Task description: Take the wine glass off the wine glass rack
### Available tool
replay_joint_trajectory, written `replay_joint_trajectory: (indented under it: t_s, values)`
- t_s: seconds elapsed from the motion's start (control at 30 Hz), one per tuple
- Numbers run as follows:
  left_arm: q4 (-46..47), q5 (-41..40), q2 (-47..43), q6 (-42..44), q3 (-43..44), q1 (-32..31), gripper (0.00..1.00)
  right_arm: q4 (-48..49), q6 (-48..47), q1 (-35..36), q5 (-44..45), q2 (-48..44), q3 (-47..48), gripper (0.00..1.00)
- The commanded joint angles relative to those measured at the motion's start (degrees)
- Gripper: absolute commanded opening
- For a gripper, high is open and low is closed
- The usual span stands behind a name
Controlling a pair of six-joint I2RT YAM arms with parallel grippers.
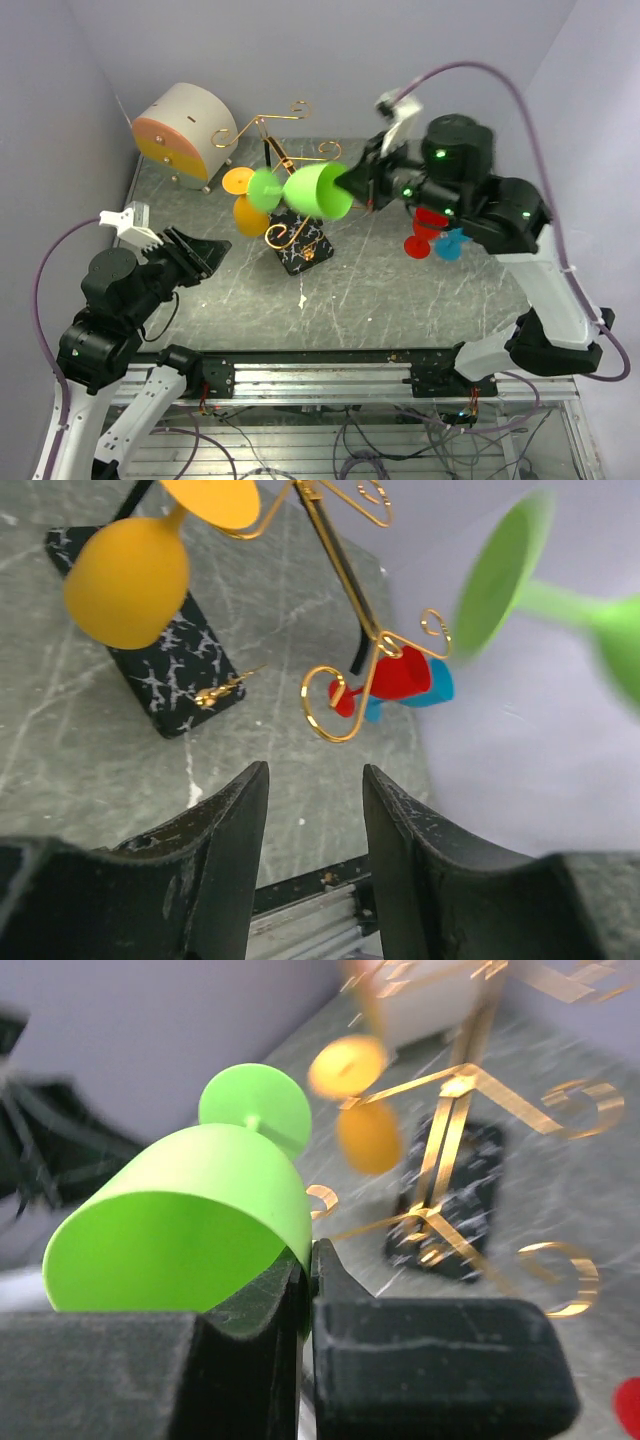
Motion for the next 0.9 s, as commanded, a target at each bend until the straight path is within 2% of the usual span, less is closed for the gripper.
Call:
replay_joint_trajectory:
  t_s: [0.0, 0.07, 0.23, 0.33, 0.4, 0.5, 0.6, 0.7, 0.77, 0.87]
  values:
    - [-4.3, -8.8, 0.5, 7.8, 1.8, 0.3, 0.52, -2.0, -2.6, -1.5, 23.2, -0.2, 10.1, 0.0]
    - [-3.9, -11.6, 0.3, 9.8, 1.7, 0.3, 0.51, -2.2, -3.8, -1.9, 33.2, 0.7, 12.7, 0.0]
    - [-3.1, -13.8, -0.2, 13.1, 1.4, 0.3, 0.5, 0.2, -7.7, -3.3, 48.7, 1.0, 13.7, 0.0]
    - [-3.1, -15.0, -0.6, 14.3, 0.1, 0.3, 0.5, 4.9, -13.2, -6.9, 54.7, 0.7, 9.9, 0.0]
    - [-2.4, -15.8, -1.2, 15.2, -1.5, 0.3, 0.48, 6.6, -14.0, -10.9, 51.8, 1.1, 8.2, 0.0]
    - [-0.9, -17.5, -1.9, 15.8, -4.3, 0.3, 0.47, 3.2, -10.9, -16.9, 46.0, 5.9, 11.9, 0.0]
    - [0.6, -19.1, -2.0, 16.7, -6.6, 0.3, 0.47, -0.2, -6.1, -29.5, 31.8, 12.0, 15.1, 0.0]
    - [1.3, -20.3, -1.5, 17.6, -8.5, 0.3, 0.47, -4.2, -2.0, -38.6, 19.8, 18.2, 16.9, 0.0]
    - [1.4, -20.9, -0.9, 18.1, -9.4, 0.3, 0.47, -6.9, -1.2, -41.4, 14.8, 21.7, 16.7, 0.0]
    - [1.2, -21.4, -0.6, 18.7, -11.0, 0.3, 0.46, -8.2, -1.8, -42.3, 11.8, 24.1, 13.3, 0.0]
